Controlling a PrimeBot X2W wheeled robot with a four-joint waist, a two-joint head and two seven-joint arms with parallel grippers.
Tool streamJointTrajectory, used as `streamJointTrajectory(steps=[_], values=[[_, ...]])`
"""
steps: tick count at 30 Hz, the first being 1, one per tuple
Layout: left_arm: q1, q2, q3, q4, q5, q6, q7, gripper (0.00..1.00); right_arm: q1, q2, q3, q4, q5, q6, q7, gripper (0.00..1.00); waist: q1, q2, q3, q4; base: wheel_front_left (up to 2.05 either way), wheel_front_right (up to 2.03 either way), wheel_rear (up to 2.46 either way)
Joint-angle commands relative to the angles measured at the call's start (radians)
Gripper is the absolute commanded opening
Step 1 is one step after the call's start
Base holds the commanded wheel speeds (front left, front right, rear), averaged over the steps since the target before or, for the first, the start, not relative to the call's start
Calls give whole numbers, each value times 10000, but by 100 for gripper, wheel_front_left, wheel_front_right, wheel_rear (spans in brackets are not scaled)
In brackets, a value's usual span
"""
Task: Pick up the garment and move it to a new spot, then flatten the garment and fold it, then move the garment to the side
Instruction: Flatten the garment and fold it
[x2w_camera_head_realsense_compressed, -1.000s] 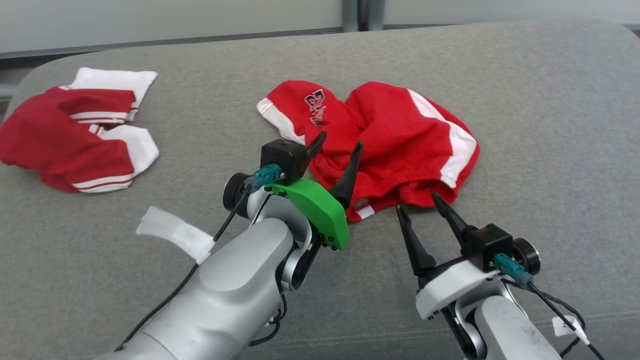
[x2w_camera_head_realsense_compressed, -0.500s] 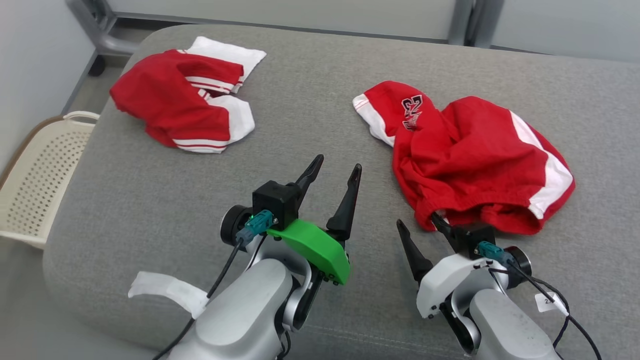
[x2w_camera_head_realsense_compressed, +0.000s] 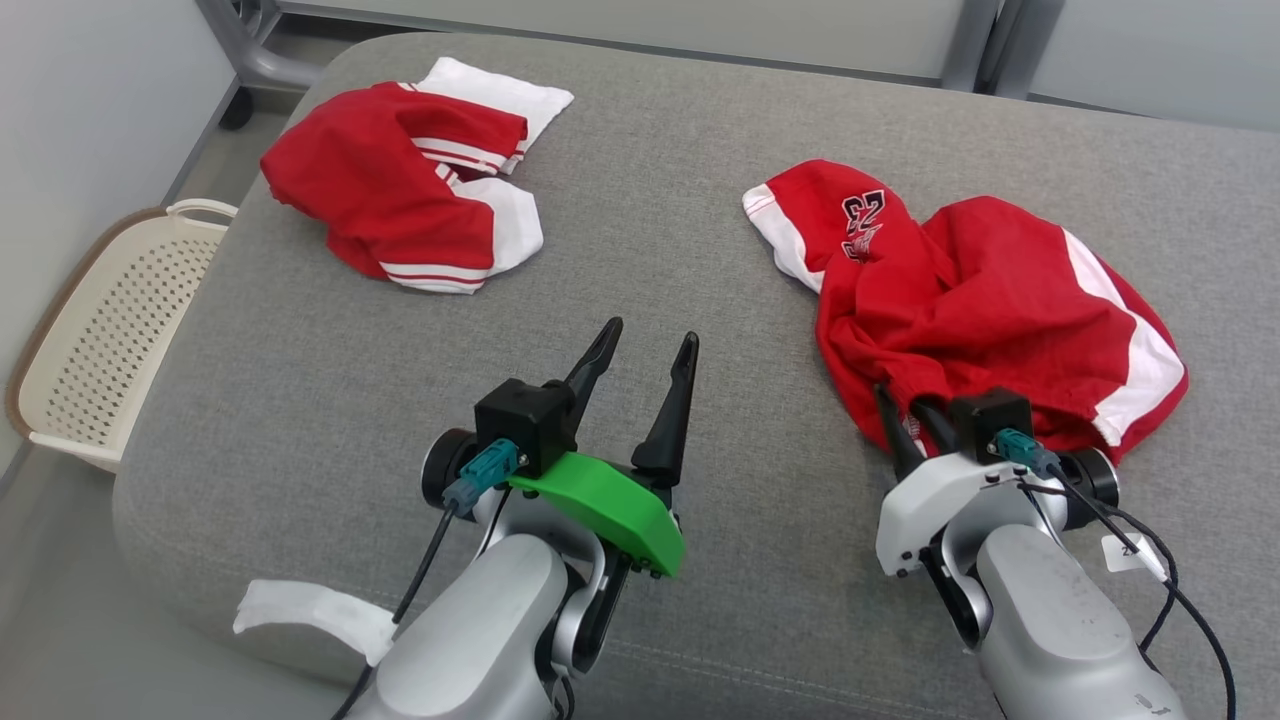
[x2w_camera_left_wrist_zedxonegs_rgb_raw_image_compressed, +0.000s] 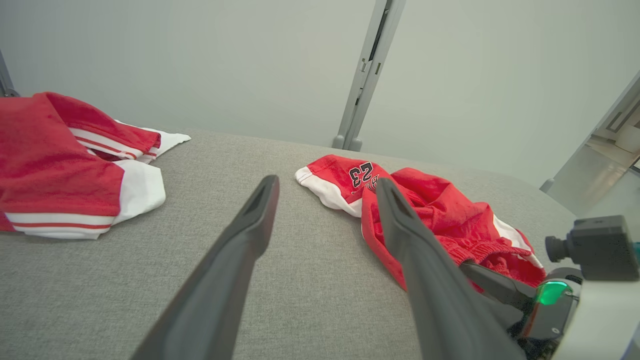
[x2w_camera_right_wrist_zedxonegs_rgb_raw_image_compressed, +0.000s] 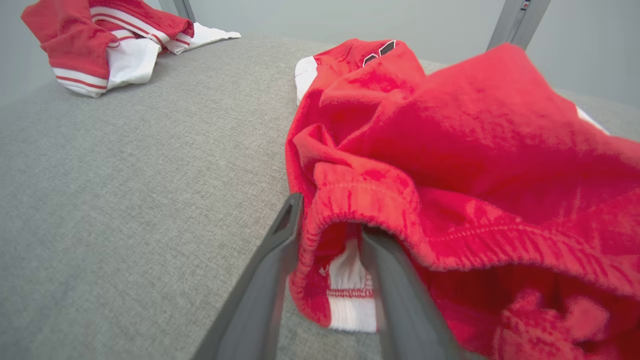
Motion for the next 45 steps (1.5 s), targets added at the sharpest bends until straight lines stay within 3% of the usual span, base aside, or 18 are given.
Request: streamJointTrajectory(steps=[1, 12, 18, 23, 30, 35, 45], values=[[231, 8, 128, -14, 89, -40, -29, 100, -130, -36, 63, -68, 121, -3, -35, 0, 0, 0, -19, -157, 0, 0, 0], [1038, 198, 770, -291, 358, -97, -30, 100, -203, -35, 2535, -1887, 2039, -3, -35, 0, 0, 0, -536, -780, 0, 0, 0], [1351, 331, 965, -383, 370, -13, -30, 100, -322, -175, 3128, -3009, 3121, -3, 41, 0, 0, 0, -874, -1012, 0, 0, 0], [1535, 428, 1135, -536, 314, 98, -30, 100, -56, -752, 2445, -3910, 4574, -3, 540, 0, 0, 0, -1030, -1288, 0, 0, 0], [1621, 444, 1074, -630, 350, 92, -30, 100, 546, -2025, 1136, -3578, 5577, -1, 1477, 0, 0, 0, -981, -1593, 0, 0, 0], [1529, 400, 964, -665, 380, 74, -11, 100, 682, -2892, 965, -3037, 5636, -1, 1871, 0, 0, 0, -827, -1755, 0, 0, 0], [1283, 302, 792, -777, 448, 34, -5, 100, 135, -3960, 745, -2032, 5709, -3, 2296, 0, 0, 0, -546, -1749, 0, 0, 0]])
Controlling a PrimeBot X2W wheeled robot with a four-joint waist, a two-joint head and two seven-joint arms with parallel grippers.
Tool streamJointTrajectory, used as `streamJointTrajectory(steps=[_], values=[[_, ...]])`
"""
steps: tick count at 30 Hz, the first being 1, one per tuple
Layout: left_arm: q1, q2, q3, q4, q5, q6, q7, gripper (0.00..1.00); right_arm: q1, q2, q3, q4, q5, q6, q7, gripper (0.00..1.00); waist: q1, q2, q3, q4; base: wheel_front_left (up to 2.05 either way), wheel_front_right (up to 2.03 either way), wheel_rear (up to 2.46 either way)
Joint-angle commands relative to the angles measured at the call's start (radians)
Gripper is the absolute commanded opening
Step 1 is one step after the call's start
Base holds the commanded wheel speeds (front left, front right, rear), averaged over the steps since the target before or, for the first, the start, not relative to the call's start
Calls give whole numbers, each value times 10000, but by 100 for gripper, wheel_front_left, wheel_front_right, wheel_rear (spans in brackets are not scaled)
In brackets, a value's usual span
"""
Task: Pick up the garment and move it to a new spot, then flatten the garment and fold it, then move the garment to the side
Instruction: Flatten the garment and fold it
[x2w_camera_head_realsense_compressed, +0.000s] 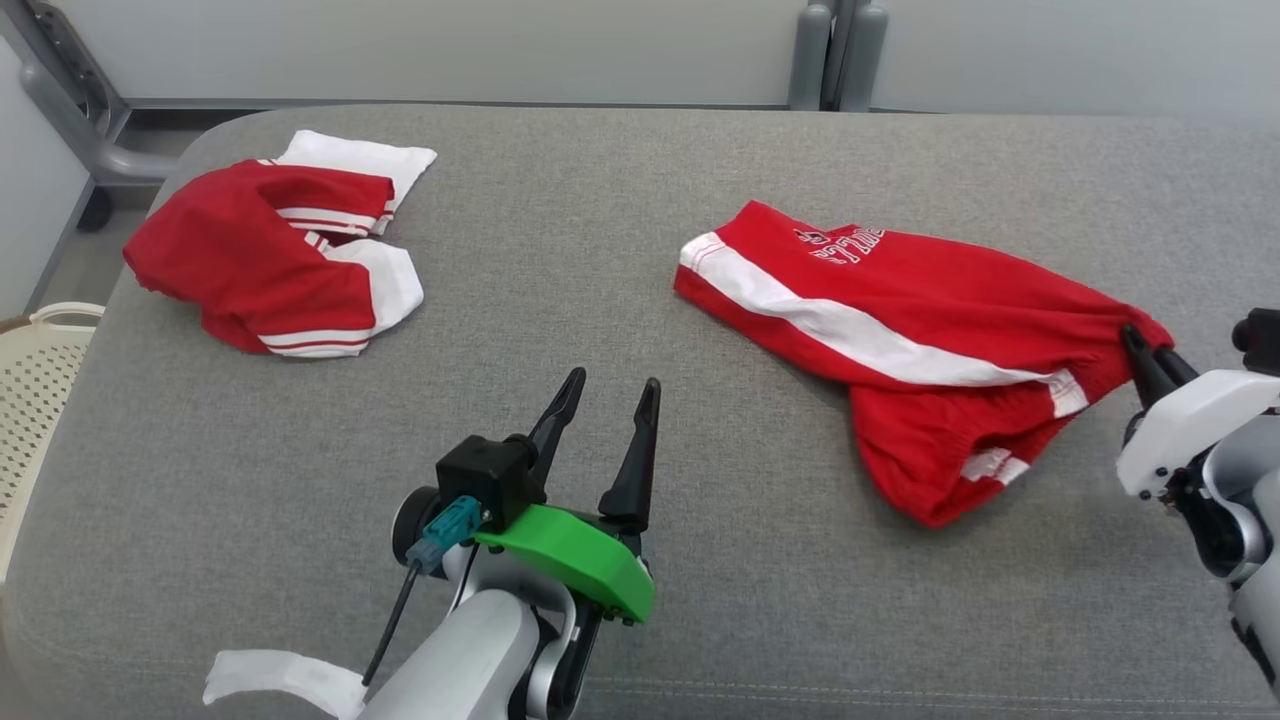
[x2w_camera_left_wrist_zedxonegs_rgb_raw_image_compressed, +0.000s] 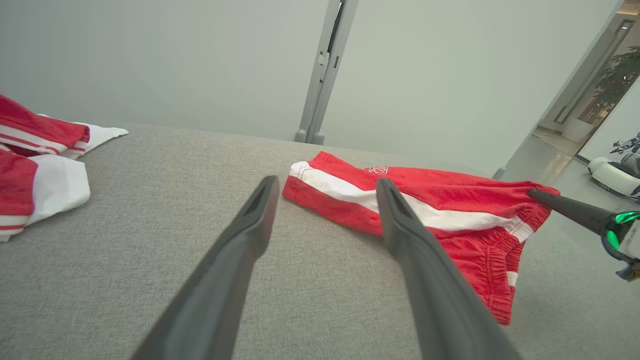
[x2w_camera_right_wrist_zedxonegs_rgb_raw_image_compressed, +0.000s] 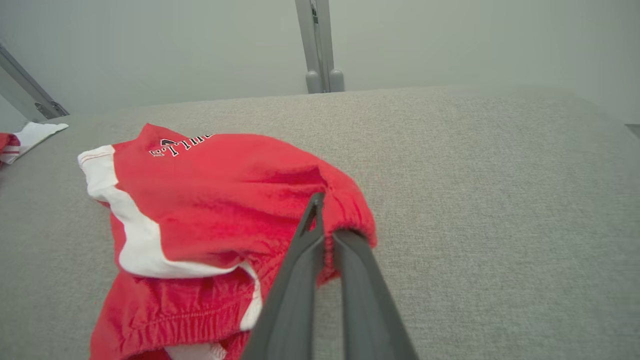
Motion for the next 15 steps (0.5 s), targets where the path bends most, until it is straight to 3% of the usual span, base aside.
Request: streamJointTrajectory(steps=[1, 9, 15], values=[[-102, -25, -1, -49, 90, -34, -7, 100, -115, -207, -29, 71, 20, -3, 57, 0, 0, -1, 54, 50, 0, 0, 0], [-292, -69, -172, -162, 131, -87, 17, 100, -949, -1666, 966, 907, -1349, -3, 254, 0, 0, -1, 454, 288, 0, 0, 0], [-501, -115, -276, -148, 172, -123, 58, 100, -2167, -2075, 1571, 1898, -2606, -3, -395, 0, 0, -1, 785, 505, 0, 0, 0]])
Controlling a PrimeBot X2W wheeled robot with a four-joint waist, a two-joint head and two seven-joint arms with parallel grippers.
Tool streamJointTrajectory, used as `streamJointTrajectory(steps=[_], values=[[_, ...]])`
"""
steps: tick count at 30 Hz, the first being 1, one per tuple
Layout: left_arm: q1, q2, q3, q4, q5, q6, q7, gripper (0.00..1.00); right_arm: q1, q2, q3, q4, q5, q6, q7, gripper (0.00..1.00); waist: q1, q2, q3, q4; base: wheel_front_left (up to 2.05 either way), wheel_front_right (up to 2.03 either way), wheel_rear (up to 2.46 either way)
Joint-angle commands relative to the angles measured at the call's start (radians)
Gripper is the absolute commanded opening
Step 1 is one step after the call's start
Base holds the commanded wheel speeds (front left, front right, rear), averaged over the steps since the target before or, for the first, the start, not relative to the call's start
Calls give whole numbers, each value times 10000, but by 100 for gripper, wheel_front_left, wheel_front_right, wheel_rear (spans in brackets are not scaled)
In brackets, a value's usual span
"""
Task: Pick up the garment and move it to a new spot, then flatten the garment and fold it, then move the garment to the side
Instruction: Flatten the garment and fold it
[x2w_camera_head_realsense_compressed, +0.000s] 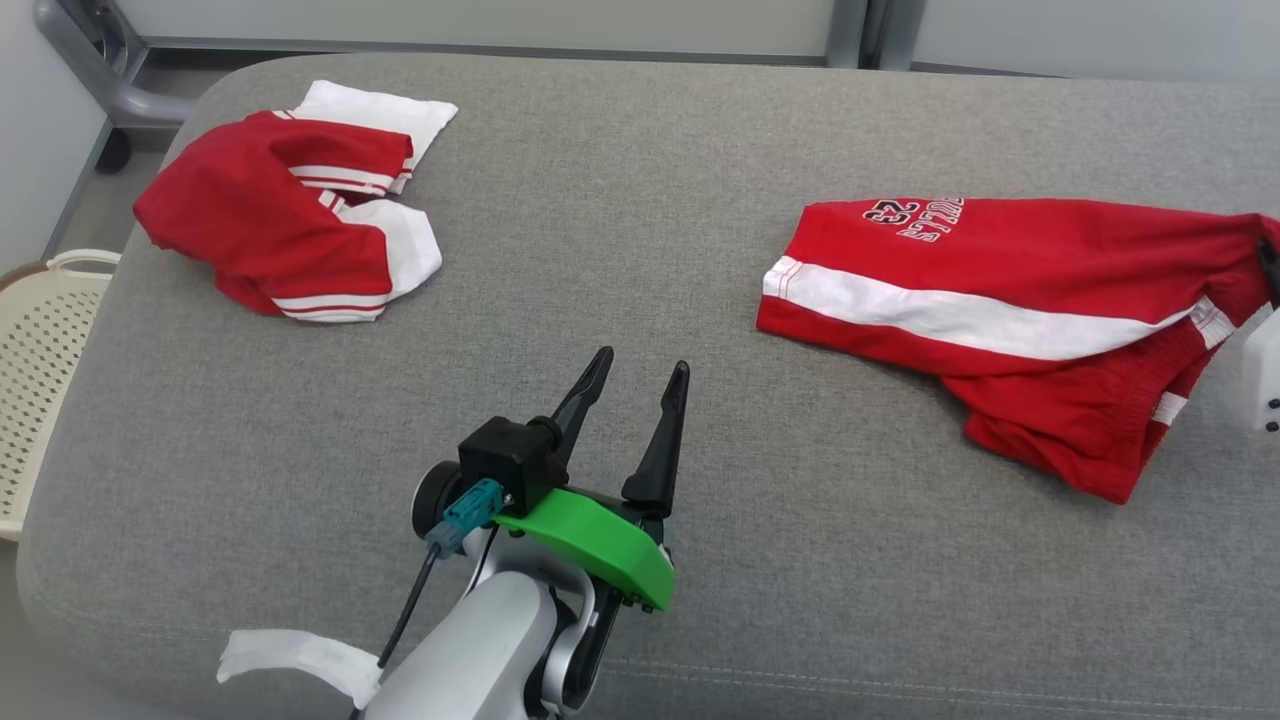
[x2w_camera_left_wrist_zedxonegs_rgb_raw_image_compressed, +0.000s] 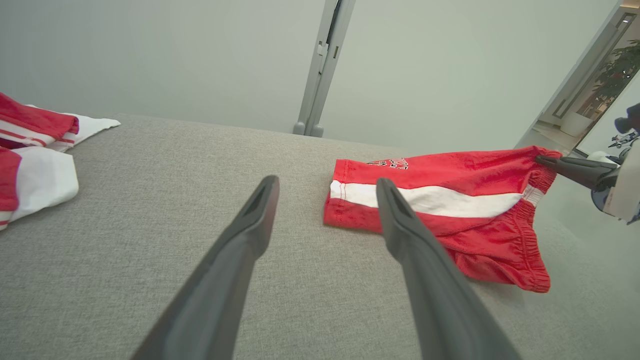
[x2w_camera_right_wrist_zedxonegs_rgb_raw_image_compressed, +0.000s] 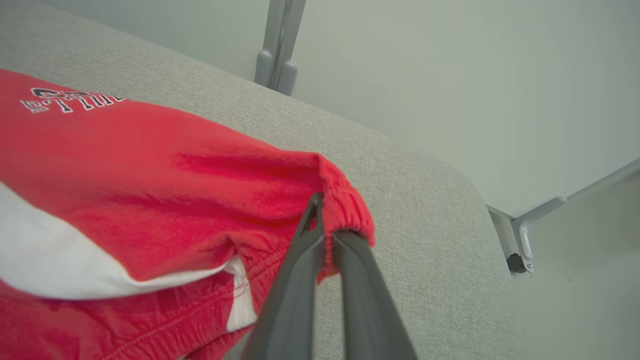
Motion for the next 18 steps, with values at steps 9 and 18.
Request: streamJointTrajectory(steps=[9, 18], values=[[-245, -11, -41, 64, 106, -10, -17, 100, -1059, 522, 281, 1940, -927, -5, -683, 100, 0, -1, 428, 129, 0, 0, 0], [-253, 88, -24, 79, 92, -15, -36, 100, -893, 828, 462, 3053, -353, -8, -931, 100, 0, -1, 495, -435, 0, 0, 0]])
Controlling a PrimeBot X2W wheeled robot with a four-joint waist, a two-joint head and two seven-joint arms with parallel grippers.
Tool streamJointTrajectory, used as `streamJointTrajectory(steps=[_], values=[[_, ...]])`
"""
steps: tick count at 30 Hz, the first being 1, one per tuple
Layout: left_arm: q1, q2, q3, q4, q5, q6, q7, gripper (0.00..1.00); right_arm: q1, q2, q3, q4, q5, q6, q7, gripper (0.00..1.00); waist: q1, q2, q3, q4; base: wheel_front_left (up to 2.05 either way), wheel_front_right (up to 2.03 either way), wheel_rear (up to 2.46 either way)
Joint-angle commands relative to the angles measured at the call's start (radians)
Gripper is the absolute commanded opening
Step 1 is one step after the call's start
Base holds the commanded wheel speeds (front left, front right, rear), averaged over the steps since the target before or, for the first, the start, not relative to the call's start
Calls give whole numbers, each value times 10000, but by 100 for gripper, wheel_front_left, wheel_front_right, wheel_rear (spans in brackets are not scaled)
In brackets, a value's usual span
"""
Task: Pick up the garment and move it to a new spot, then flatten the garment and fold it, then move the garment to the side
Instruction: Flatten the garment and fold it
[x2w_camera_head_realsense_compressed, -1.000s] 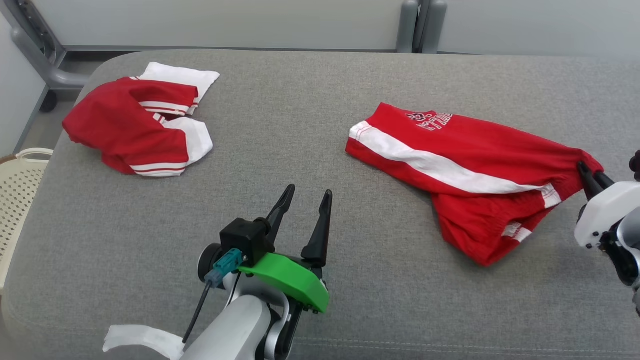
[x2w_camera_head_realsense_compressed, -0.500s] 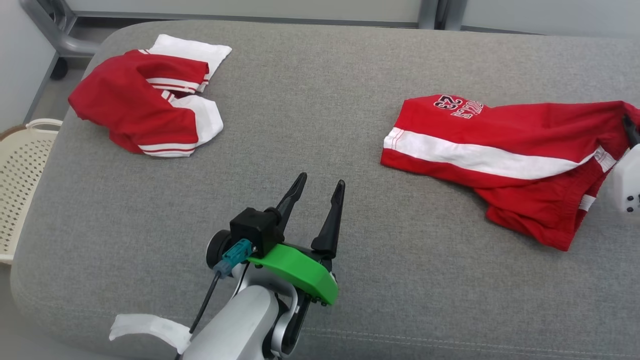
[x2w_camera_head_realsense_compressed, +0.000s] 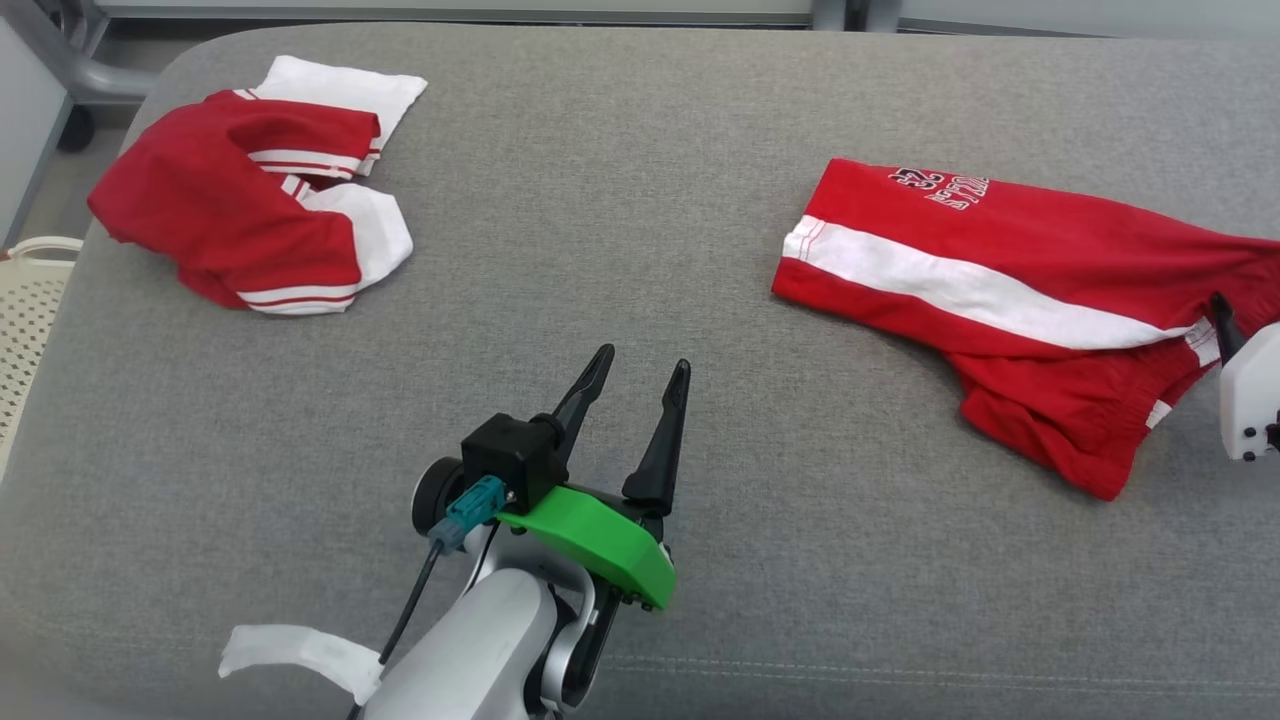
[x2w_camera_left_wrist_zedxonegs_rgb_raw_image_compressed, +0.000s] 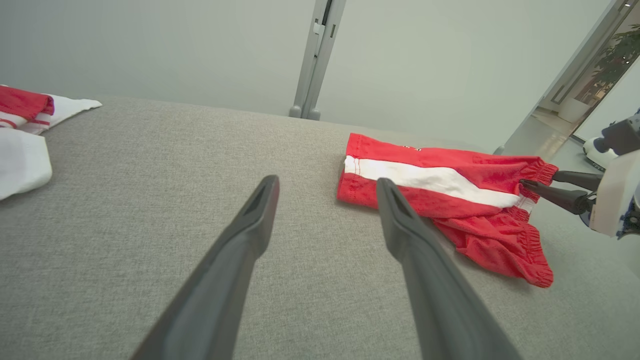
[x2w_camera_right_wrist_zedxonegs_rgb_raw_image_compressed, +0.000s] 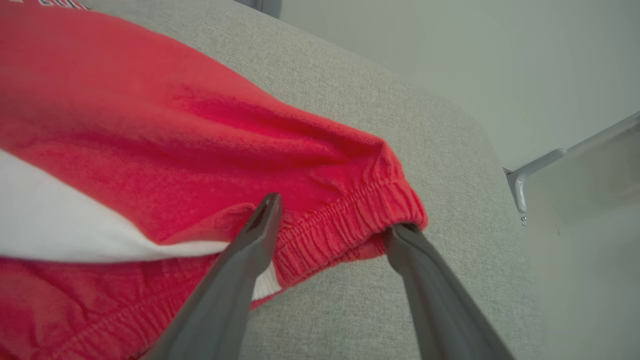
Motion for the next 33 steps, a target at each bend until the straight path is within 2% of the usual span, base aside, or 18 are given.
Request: streamJointTrajectory(steps=[1, 7, 12, 18, 23, 29, 33], values=[[-138, 84, 45, -21, 52, -8, -32, 100, 109, -22, 22, 39, 103, -15, -81, 100, 0, -1, 10, -172, 0, 0, 0], [-132, 206, 87, -127, 52, 48, -25, 100, 374, 99, 241, -358, 1103, -15, -418, 100, 0, -1, 100, -682, 0, 0, 0], [-81, 276, 86, -217, 38, 118, -17, 100, 707, -316, 648, -1226, 2124, -15, -357, 100, 0, -1, 113, -917, 0, 0, 0], [123, 422, 168, -290, -47, 149, -35, 100, 1215, -354, 749, -2254, 2463, -15, -872, 100, 0, -1, -45, -1212, 0, 0, 0], [290, 612, 475, -260, -125, 131, -66, 100, 1585, 144, 123, -3191, 1917, -15, -1114, 100, 0, -1, -282, -1561, 0, 0, 0], [604, 791, 834, -174, -73, 118, -80, 100, 2629, 1029, -1348, -4966, 585, -15, -1115, 100, 0, -1, -613, -1797, 0, 0, 0], [949, 863, 1212, -291, 31, 184, -89, 100, 3612, 1853, -2599, -6184, -509, -15, -1118, 100, 0, -1, -837, -1882, 0, 0, 0]])
